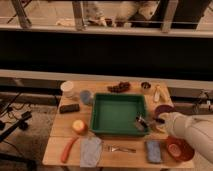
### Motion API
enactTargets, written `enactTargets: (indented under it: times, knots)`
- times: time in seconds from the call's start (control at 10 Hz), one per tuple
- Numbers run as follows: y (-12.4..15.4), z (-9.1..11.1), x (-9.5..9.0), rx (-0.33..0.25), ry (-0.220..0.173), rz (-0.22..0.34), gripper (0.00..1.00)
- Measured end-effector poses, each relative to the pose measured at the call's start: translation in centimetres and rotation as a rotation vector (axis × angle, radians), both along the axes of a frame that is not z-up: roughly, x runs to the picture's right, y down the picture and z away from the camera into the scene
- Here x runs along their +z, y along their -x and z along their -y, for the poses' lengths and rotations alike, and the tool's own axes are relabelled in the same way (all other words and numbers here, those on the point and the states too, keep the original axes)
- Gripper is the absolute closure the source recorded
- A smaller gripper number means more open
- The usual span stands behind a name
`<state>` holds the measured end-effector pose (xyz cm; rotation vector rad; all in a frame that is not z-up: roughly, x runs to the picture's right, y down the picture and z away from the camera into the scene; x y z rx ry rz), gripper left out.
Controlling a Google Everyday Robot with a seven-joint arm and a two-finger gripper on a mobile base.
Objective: Wipe red bowl with brush
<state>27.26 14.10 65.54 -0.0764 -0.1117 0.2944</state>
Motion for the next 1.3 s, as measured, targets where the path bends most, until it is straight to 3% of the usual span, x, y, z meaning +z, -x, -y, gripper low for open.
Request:
enactTargets:
  times: [0.6, 1.3]
  knots:
    - [-9.7, -0.1, -1.4, 0.046, -0.004, -0.098, 0.97]
    - [-9.3, 0.0, -1.2, 0.044, -0.004, -0.092, 0.97]
